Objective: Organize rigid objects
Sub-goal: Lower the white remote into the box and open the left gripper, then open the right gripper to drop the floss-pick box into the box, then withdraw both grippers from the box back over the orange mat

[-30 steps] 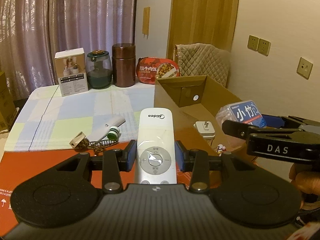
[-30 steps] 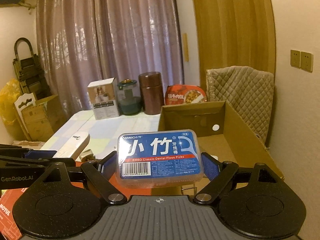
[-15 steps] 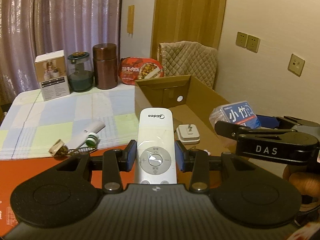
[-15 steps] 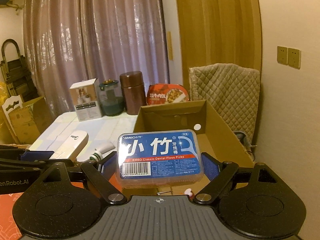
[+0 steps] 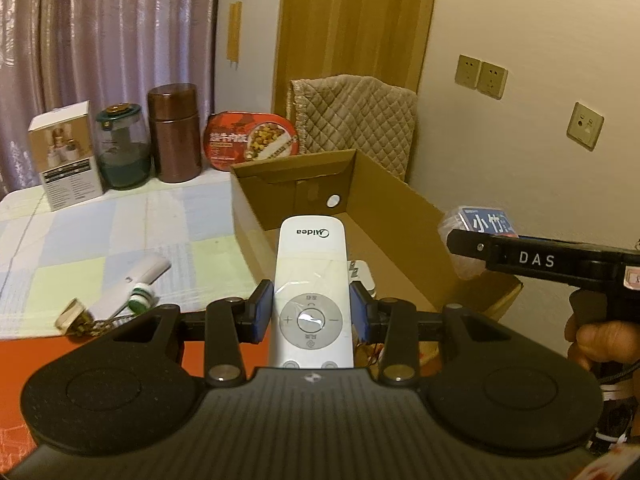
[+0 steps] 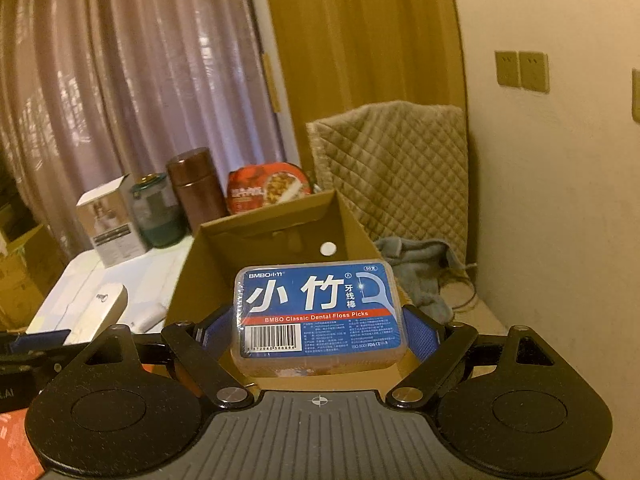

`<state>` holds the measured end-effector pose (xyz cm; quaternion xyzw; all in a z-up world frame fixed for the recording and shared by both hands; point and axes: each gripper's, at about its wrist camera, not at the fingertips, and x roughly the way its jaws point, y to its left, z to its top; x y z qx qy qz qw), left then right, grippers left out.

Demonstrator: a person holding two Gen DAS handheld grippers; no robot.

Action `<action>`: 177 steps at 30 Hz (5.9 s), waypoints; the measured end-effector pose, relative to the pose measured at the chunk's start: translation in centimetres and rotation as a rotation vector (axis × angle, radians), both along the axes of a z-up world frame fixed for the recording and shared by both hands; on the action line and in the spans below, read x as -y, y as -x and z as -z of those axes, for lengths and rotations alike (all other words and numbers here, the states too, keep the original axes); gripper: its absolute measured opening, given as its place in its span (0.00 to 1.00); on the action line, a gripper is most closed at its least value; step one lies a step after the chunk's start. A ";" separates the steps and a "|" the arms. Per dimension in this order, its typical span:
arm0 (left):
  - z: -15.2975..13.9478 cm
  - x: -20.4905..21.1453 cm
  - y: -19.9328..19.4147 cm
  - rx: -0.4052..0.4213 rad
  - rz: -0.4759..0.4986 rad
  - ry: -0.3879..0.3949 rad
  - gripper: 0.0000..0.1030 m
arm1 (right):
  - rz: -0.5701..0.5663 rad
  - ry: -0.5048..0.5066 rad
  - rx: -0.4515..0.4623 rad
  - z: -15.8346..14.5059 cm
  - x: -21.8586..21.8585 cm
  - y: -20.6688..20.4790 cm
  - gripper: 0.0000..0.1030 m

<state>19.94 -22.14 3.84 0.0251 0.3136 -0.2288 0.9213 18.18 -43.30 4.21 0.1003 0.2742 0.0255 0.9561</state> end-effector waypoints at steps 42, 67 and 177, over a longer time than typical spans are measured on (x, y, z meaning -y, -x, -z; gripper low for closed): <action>4.3 4.6 -7.3 -0.044 0.022 -0.020 0.35 | 0.011 0.022 -0.088 2.3 0.5 -4.2 0.81; 2.9 2.9 -6.1 -0.031 0.006 -0.009 0.35 | -0.038 0.039 -0.134 3.2 -1.0 -4.4 0.81; 7.9 -26.4 -4.6 -0.013 -0.395 -0.111 0.56 | -0.559 0.128 -0.090 7.0 -27.9 -7.0 0.81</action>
